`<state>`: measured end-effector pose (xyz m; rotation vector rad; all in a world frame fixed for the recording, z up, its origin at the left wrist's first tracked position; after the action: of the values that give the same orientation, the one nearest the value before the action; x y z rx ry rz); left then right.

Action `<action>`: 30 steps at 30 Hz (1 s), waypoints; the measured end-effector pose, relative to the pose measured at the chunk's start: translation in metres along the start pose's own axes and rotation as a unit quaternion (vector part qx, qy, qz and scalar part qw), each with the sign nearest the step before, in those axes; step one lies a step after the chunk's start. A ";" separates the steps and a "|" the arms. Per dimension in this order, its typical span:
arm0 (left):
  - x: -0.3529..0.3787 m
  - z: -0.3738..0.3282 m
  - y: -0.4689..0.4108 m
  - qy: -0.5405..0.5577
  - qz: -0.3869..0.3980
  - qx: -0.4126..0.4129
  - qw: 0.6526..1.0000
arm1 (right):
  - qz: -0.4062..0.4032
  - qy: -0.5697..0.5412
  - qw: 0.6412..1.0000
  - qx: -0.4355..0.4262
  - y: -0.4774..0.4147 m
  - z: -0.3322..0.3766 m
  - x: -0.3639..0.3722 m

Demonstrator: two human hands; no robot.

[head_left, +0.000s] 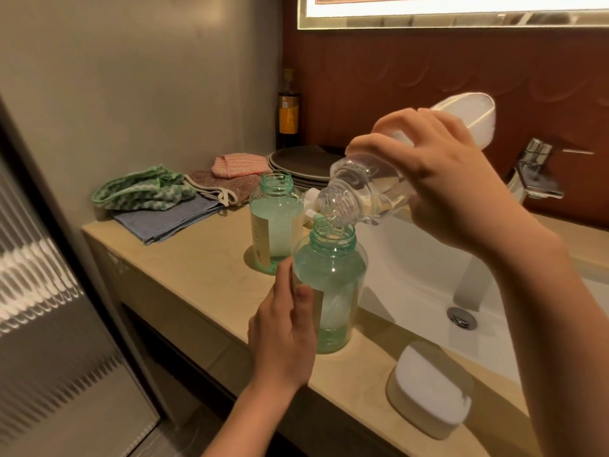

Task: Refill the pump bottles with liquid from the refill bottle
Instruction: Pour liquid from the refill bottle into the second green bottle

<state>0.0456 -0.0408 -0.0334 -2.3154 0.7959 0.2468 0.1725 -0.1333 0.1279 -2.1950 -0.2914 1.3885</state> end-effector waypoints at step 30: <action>0.000 -0.002 -0.001 0.004 0.042 -0.019 0.999 | -0.009 0.145 0.985 -0.095 -0.005 0.010 -0.021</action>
<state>0.0459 -0.0418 -0.0314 -2.3220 0.9021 0.2923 0.1540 -0.1356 0.1435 -2.5058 -0.3468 1.0479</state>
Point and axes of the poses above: each hand's wrist, its own y-axis away from the middle knuckle, its own x-axis out of the palm, z = x × y, the point moved 3 cm from there along -y, towards the middle knuckle, and after that the axes turned 8 degrees about z, right-handed, at the moved point
